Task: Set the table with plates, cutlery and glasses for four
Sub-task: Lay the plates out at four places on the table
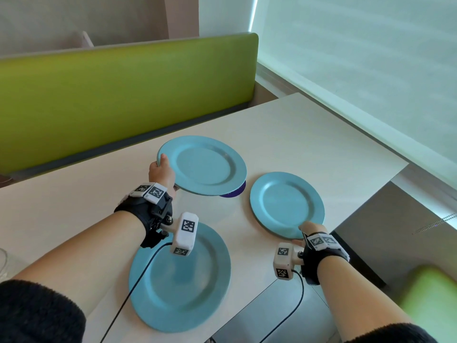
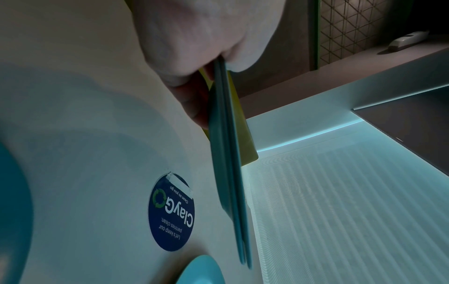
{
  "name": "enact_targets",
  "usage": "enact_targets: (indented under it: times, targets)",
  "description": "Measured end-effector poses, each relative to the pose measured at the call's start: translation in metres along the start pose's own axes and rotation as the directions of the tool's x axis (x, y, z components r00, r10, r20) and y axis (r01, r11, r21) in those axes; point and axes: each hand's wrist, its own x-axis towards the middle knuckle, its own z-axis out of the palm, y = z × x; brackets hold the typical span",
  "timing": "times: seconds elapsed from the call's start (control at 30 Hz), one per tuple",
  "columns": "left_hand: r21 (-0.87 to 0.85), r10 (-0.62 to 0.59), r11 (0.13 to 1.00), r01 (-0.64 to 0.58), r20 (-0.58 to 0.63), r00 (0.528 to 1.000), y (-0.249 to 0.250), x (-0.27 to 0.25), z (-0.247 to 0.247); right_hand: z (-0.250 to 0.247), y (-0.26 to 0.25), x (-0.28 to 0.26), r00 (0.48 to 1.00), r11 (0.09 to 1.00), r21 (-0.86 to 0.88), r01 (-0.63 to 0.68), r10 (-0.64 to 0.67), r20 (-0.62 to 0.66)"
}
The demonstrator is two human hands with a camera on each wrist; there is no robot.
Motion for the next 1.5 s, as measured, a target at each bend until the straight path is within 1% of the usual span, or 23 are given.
enact_targets:
  times: [0.03, 0.1, 0.17, 0.23, 0.33, 0.47, 0.5, 0.57, 0.6, 0.63, 0.67, 0.73, 0.77, 0.8, 0.87, 0.9, 0.97, 1.1, 1.17, 1.27, 1.37, 1.5]
  targets:
    - [0.000, 0.001, 1.000, -0.001, -0.002, 1.000, 0.000, -0.001, 0.000, -0.002, 0.001, 0.001, 0.999, 0.999, -0.053, 0.009, -0.010, -0.031]
    - [-0.007, 0.001, 1.000, -0.001, -0.001, 1.000, 0.000, -0.003, -0.001, -0.003, 0.005, 0.013, 0.998, 0.992, -0.121, 0.044, -0.048, -0.030]
    - [-0.013, 0.000, 1.000, 0.000, 0.005, 1.000, 0.000, -0.005, -0.003, -0.003, 0.004, 0.002, 0.998, 0.983, -0.179, 0.046, -0.053, -0.032]
    - [-0.017, 0.002, 1.000, -0.002, 0.013, 1.000, -0.002, -0.006, -0.007, -0.004, 0.001, -0.009, 0.996, 0.970, -0.241, 0.020, -0.040, -0.077]
    - [-0.018, -0.001, 1.000, 0.002, 0.027, 1.000, -0.003, -0.007, -0.015, -0.005, 0.002, -0.015, 0.993, 0.951, -0.309, 0.030, -0.065, -0.103]
    - [-0.022, -0.007, 1.000, 0.008, 0.043, 0.999, -0.003, -0.009, -0.030, -0.004, -0.001, -0.031, 0.991, 0.950, -0.308, 0.052, -0.087, -0.099]
    - [-0.024, -0.004, 1.000, 0.005, 0.043, 0.999, -0.001, -0.010, -0.034, -0.002, -0.002, -0.034, 0.992, 0.954, -0.298, 0.042, -0.076, -0.104]
    - [-0.028, 0.003, 1.000, -0.001, 0.051, 0.999, 0.002, -0.011, -0.044, 0.004, -0.006, -0.046, 0.986, 0.955, -0.293, 0.042, -0.086, -0.140]
    - [-0.032, 0.008, 0.999, -0.006, 0.055, 0.998, 0.004, -0.012, -0.049, 0.009, -0.009, -0.054, 0.982, 0.962, -0.268, 0.054, -0.100, -0.162]
    - [-0.032, 0.012, 0.999, -0.010, 0.064, 0.998, 0.006, -0.014, -0.055, 0.016, -0.013, -0.064, 0.976, 0.965, -0.246, 0.092, -0.137, -0.172]
    - [-0.035, 0.014, 0.999, -0.011, 0.074, 0.997, 0.008, -0.015, -0.061, 0.025, -0.017, -0.075, 0.967, 0.961, -0.221, 0.163, -0.200, -0.159]
    - [-0.033, 0.009, 0.999, -0.006, 0.101, 0.995, 0.012, -0.015, -0.068, 0.047, -0.029, -0.097, 0.943, 0.938, -0.132, 0.321, -0.330, -0.047]
    - [-0.033, 0.004, 0.999, 0.000, 0.124, 0.992, 0.014, -0.015, -0.075, 0.059, -0.036, -0.115, 0.926, 0.923, -0.075, 0.378, -0.378, 0.019]
    - [-0.033, -0.002, 0.999, 0.007, 0.146, 0.989, 0.016, -0.017, -0.080, 0.072, -0.042, -0.135, 0.905, 0.908, -0.015, 0.419, -0.416, 0.086]
    - [-0.036, -0.008, 0.999, 0.014, 0.174, 0.985, 0.020, -0.021, -0.092, 0.096, -0.052, -0.173, 0.862, 0.885, 0.101, 0.454, -0.465, 0.200]
    - [-0.029, -0.011, 0.999, 0.016, 0.175, 0.984, 0.022, -0.022, -0.099, 0.107, -0.055, -0.190, 0.843, 0.878, 0.142, 0.458, -0.479, 0.244]
    - [-0.039, -0.016, 0.999, 0.022, 0.164, 0.986, 0.025, -0.022, -0.114, 0.125, -0.056, -0.213, 0.825, 0.864, 0.200, 0.462, -0.502, 0.260]
    - [-0.138, -0.046, 0.988, 0.064, 0.132, 0.990, 0.032, -0.015, -0.142, 0.150, -0.051, -0.236, 0.824, 0.863, 0.224, 0.453, -0.501, 0.265]
    - [-0.153, -0.032, 0.987, 0.051, 0.126, 0.991, 0.037, -0.010, -0.154, 0.159, -0.051, -0.245, 0.823, 0.859, 0.241, 0.451, -0.505, 0.261]
    - [-0.129, -0.021, 0.991, 0.033, 0.097, 0.995, 0.043, 0.001, -0.166, 0.166, -0.055, -0.251, 0.832, 0.865, 0.289, 0.411, -0.485, 0.269]
    - [-0.110, -0.012, 0.994, 0.012, -0.003, 1.000, 0.050, 0.015, -0.182, 0.171, -0.063, -0.249, 0.837, 0.873, 0.292, 0.390, -0.468, 0.284]
    - [-0.145, -0.004, 0.989, -0.023, -0.182, 0.983, 0.059, 0.039, -0.211, 0.183, -0.074, -0.235, 0.874, 0.877, 0.393, 0.276, -0.399, 0.276]
